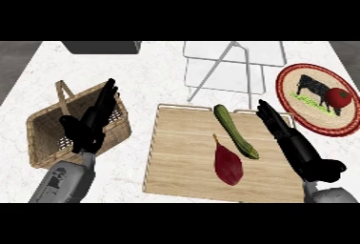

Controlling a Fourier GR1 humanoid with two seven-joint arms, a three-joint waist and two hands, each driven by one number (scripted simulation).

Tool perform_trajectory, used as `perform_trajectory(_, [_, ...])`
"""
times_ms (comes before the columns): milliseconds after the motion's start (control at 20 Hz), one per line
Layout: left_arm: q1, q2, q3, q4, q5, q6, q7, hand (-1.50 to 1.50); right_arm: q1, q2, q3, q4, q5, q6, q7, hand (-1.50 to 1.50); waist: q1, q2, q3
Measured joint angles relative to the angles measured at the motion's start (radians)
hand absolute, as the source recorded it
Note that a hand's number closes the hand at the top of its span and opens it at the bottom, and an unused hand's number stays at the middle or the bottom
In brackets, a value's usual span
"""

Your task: Pick the pear from the tray and place it in the tiered shelf

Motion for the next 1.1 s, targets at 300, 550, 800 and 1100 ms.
perform_trajectory(300, [0.001, 0.038, -0.013, -0.019, -0.083, 0.000, -0.005, 0.00, -0.191, 0.003, -0.040, -0.005, 0.004, -0.049, 0.285, -1.50, 0.002, 0.013, -0.006])
perform_trajectory(550, [0.012, 0.047, -0.022, -0.016, -0.094, -0.003, -0.002, 0.00, -0.169, -0.034, -0.097, 0.037, 0.083, -0.176, 0.313, 1.50, -0.020, 0.017, -0.011])
perform_trajectory(800, [0.028, 0.042, -0.046, -0.036, -0.120, 0.000, 0.010, 0.00, -0.137, 0.013, -0.114, 0.096, 0.288, -0.446, 0.257, -1.50, -0.012, 0.017, -0.008])
perform_trajectory(1100, [0.028, 0.036, -0.021, -0.024, -0.134, -0.028, 0.008, 0.00, -0.100, 0.051, -0.161, 0.059, 0.231, -0.420, 0.152, -1.50, -0.012, 0.016, -0.007])
